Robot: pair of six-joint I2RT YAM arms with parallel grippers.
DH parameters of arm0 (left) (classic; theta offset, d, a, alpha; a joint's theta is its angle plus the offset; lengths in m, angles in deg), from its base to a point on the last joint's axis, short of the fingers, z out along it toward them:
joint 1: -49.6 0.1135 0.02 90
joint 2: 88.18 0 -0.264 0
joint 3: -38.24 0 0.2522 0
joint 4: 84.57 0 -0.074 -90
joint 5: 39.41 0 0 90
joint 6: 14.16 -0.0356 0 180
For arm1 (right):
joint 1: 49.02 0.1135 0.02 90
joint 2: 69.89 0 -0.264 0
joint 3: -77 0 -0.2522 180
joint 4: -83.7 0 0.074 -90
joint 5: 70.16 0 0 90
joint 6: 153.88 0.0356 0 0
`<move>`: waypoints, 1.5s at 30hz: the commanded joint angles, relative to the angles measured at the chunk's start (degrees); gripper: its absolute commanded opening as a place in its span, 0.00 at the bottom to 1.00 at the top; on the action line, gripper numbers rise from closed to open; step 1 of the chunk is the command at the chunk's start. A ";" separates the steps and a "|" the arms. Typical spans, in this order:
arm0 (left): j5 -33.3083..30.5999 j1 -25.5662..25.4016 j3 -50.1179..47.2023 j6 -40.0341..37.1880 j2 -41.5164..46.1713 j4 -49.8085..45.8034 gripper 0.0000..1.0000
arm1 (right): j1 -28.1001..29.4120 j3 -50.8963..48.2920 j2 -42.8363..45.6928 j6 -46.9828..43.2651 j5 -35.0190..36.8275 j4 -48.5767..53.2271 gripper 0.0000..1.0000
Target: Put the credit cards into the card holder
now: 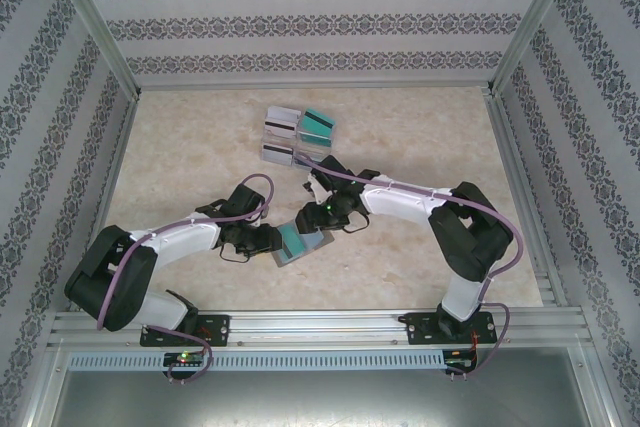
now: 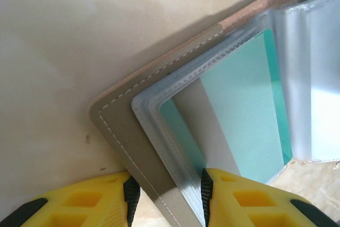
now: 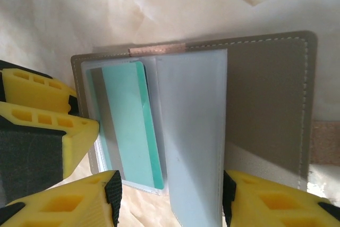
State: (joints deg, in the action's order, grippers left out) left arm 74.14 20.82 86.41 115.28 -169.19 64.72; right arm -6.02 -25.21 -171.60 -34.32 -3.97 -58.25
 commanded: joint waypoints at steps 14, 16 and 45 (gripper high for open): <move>0.11 -0.33 0.20 -1.21 -3.40 5.22 0.40 | -0.37 1.59 0.91 -1.89 1.95 2.38 0.55; 0.16 -0.32 0.26 -1.21 -3.37 5.01 0.40 | -0.28 1.41 0.21 -2.07 1.87 2.38 0.55; -0.26 -0.32 -1.65 -0.78 -2.64 5.71 0.40 | 5.16 8.47 -9.98 -2.40 0.73 2.78 0.55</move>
State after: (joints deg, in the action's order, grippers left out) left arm 74.03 20.84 86.67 115.30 -169.54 64.17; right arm -0.53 -18.48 -179.73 -35.85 -6.05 -57.09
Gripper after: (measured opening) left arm 0.398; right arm 0.554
